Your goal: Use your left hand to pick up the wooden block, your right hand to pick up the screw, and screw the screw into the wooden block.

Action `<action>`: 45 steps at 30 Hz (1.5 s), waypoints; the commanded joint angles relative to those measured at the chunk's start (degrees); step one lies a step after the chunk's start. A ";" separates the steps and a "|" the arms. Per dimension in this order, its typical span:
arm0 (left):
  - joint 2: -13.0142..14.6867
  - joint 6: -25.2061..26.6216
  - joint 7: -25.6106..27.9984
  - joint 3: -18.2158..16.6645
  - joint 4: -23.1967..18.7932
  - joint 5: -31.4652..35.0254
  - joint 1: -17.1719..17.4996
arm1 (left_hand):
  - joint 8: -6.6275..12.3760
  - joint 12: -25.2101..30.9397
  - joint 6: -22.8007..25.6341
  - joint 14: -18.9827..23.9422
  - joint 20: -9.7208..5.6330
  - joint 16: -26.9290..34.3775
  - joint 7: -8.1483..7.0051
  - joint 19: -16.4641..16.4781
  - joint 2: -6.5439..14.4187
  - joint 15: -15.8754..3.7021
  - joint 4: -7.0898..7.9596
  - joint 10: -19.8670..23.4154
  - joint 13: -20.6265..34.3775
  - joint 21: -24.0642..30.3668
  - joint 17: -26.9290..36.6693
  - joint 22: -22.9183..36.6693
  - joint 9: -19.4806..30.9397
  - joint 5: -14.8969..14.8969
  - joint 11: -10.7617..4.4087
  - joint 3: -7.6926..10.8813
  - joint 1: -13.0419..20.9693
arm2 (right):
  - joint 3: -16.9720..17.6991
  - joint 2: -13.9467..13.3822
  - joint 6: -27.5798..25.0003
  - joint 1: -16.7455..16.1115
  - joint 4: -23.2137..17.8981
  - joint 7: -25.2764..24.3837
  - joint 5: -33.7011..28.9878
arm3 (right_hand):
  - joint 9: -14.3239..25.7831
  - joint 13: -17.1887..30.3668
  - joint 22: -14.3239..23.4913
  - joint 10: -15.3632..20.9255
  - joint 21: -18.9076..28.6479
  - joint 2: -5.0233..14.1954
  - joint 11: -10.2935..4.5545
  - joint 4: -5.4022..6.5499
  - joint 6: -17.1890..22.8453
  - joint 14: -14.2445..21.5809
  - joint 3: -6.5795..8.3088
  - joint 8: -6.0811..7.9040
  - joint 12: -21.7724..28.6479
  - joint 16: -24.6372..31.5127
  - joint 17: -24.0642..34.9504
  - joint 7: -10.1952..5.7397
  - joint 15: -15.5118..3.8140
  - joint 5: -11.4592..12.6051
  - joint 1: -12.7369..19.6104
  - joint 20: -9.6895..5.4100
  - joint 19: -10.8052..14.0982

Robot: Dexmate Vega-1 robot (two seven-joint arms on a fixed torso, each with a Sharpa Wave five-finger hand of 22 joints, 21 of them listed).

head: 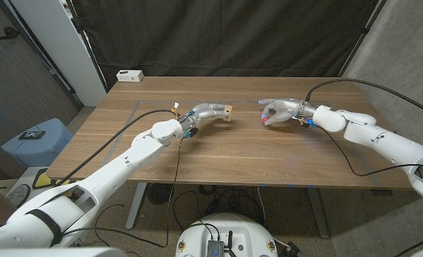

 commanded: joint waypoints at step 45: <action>-4.44 -3.91 -1.96 0.86 7.09 -0.61 -3.20 | 0.38 -0.08 0.74 -0.18 0.21 -0.23 0.50 -0.22 0.28 -4.35 0.09 -0.19 0.06 0.23 -0.10 0.35 0.06 0.23 -0.21 0.83 -1.42 | 13.32 3.46 -7.15 -12.41 -8.73 0.35 25.76 | 0.97 0.27 0.21 1.15 -0.12 1.05 0.79 0.28 1.01 -0.79 -0.65 1.77 -0.02 0.09 0.26 0.70 -0.97 -0.33 -0.22 0.57 0.31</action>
